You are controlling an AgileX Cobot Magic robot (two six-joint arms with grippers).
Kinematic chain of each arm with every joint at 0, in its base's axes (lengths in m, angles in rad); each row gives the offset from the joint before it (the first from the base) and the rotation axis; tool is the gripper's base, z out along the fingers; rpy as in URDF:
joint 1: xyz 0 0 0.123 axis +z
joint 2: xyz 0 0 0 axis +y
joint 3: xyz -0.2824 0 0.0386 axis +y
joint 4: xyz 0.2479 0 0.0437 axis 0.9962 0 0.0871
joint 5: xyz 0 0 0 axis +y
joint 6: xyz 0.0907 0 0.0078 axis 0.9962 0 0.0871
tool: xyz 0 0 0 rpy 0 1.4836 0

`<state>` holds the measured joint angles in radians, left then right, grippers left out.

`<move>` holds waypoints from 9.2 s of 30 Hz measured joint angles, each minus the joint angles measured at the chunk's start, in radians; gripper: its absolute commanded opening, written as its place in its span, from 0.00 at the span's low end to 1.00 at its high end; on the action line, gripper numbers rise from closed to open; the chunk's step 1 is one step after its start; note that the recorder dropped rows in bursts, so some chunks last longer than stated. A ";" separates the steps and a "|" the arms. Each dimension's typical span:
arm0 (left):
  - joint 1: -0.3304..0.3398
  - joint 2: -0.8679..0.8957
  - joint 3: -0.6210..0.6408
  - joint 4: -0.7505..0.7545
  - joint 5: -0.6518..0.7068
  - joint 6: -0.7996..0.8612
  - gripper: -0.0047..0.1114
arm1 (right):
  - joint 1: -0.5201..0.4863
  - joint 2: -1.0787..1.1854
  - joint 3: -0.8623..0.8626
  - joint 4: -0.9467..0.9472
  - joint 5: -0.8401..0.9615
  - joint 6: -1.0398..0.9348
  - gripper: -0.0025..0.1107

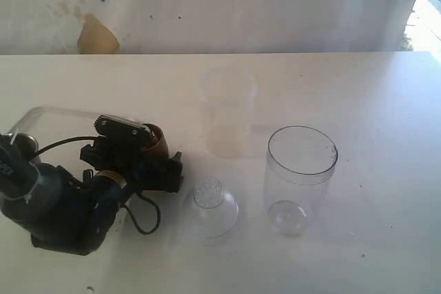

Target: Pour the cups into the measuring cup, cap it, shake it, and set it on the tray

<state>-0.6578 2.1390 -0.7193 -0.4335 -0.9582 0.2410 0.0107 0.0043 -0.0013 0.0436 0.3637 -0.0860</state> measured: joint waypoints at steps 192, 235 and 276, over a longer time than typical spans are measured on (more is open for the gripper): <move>-0.149 -0.269 -0.463 0.908 0.554 0.701 0.04 | 0.000 0.000 0.000 0.000 0.000 0.004 0.02; -0.186 -0.269 -0.463 0.918 0.606 1.090 0.04 | 0.000 0.000 0.000 0.000 0.000 0.004 0.02; -0.205 -0.262 -0.463 0.889 0.599 1.129 0.04 | 0.000 0.000 0.000 0.000 0.000 0.004 0.02</move>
<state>-0.8624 1.8770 -1.1825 0.4550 -0.3591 1.3704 0.0107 0.0043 -0.0013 0.0436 0.3637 -0.0819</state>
